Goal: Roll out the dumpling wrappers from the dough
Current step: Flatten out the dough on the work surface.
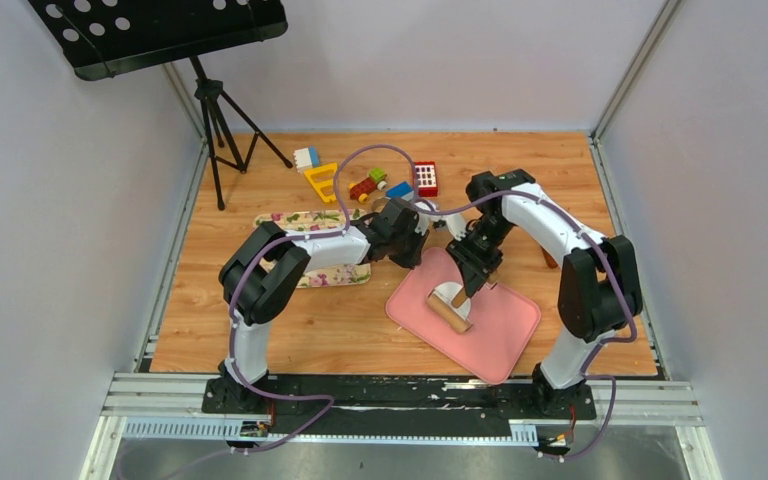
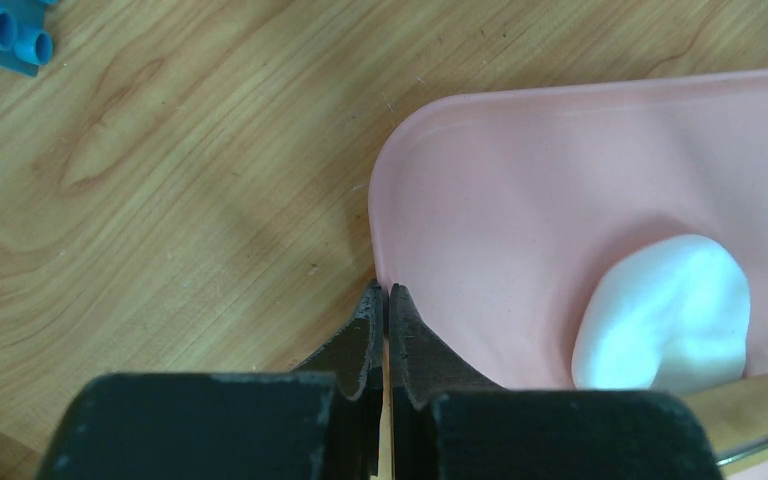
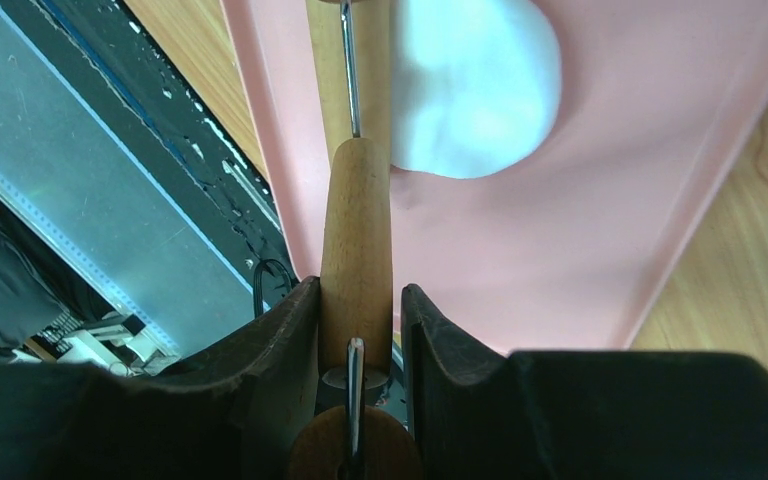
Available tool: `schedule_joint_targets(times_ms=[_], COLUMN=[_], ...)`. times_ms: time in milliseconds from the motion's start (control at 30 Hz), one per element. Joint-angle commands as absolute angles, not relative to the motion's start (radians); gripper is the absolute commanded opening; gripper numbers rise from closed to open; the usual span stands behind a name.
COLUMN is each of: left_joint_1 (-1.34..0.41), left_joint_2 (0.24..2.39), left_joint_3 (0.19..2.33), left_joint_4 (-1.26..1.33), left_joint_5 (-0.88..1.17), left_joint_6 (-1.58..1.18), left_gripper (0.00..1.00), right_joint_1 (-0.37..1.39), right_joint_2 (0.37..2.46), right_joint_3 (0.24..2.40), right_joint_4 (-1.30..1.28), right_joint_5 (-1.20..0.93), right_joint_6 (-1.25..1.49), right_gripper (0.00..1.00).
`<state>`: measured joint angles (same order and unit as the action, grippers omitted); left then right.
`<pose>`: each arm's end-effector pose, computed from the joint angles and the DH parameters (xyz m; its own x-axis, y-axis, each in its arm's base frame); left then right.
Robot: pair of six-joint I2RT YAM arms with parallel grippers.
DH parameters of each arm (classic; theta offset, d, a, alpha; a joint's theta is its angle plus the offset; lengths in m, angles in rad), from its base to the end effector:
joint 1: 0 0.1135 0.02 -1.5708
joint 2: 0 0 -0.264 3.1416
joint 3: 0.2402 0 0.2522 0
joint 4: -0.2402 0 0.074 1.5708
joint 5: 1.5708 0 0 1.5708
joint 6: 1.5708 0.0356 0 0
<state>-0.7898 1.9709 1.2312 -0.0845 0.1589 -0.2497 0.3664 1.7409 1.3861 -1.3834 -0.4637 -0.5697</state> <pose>0.2905 -0.3011 0.1557 -0.6927 0.3522 -0.6294 0.6251 0.7284 -0.2804 0.2721 0.1215 0.2405 -0.6399 -0.7623 -0.0976 -0.7078 0.5351 0.4612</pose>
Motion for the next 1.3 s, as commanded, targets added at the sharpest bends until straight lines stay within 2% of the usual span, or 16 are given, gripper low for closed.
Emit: schedule_joint_targets(times_ms=[0, 167, 500, 767, 1267], left_joint_1=[-0.796, -0.796, -0.796, -0.797, -0.797], left_joint_2=[1.97, 1.966, 1.965, 1.965, 1.968], left_joint_3=[1.203, 1.201, 1.204, 1.204, 1.205], left_joint_4=[-0.142, -0.141, -0.141, -0.142, -0.143], left_joint_5=[0.163, 0.16, 0.165, 0.163, 0.166], left_joint_6=[-0.248, -0.245, -0.242, -0.241, -0.241], left_gripper=[0.0, 0.0, 0.0, 0.0, 0.0], right_joint_1=[0.401, 0.4, 0.395, 0.477, 0.609], right_joint_2=[1.719, 1.736, 1.669, 1.694, 1.707], right_joint_3=[1.33, 1.34, 1.507, 1.418, 1.385], right_joint_4=[-1.321, -1.308, -1.396, -1.374, -1.372], right_joint_5=[-0.35, -0.331, -0.262, -0.181, -0.05], right_joint_6=[-0.578, -0.548, -0.546, -0.546, -0.537], right_gripper=[0.0, 0.0, 0.0, 0.0, 0.0])
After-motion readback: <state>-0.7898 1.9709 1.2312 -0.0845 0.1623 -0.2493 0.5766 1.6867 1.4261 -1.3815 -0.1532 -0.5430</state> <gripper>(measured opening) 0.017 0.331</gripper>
